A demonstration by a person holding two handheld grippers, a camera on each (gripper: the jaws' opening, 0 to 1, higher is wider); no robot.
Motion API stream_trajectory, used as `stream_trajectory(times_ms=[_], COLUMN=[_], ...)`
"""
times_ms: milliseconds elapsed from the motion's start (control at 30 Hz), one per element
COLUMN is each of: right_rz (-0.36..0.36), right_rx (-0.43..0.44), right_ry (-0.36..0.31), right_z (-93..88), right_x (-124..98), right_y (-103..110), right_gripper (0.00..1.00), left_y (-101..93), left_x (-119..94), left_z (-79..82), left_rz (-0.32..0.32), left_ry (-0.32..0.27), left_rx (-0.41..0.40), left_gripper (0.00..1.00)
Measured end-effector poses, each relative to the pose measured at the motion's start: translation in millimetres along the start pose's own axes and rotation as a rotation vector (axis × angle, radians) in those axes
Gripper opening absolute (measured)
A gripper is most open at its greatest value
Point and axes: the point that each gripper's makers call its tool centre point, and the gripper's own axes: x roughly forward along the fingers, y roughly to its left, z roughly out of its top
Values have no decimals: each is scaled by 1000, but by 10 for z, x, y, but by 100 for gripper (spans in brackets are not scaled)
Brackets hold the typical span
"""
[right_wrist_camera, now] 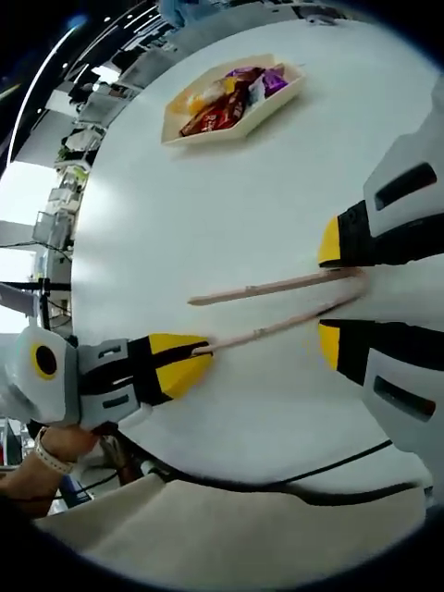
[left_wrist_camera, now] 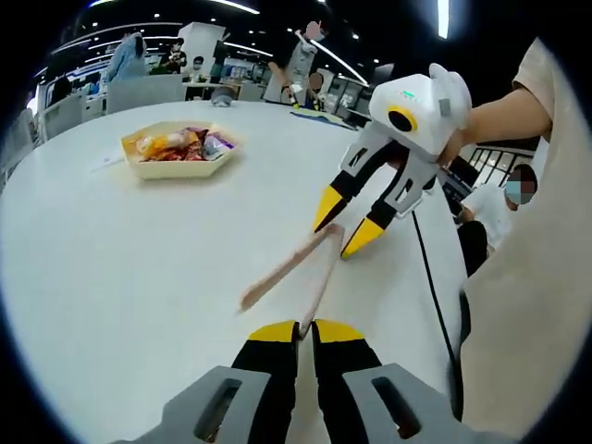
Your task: Place the target food into the container with the food tongs after gripping and lifting it, then release it inside without dropping or visibly crushing the food.
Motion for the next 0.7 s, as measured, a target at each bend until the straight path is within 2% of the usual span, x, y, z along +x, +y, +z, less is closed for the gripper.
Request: stream_trajectory(times_ms=[167,367,700], right_rz=[-6,-10,-36], right_rx=[7,19,58], right_ry=[-5,-7,-26], right_z=[-2,-18,-12], right_x=[-6,-14,-57], right_y=[9,19,0], right_gripper=[22,24,28], left_y=[-2,25,44], left_x=[2,-16,-67], left_z=[4,58,31], left_rz=[6,26,32], left_ry=[3,-17,-28], left_rx=[-6,-39,-44], left_gripper=[4,12,17])
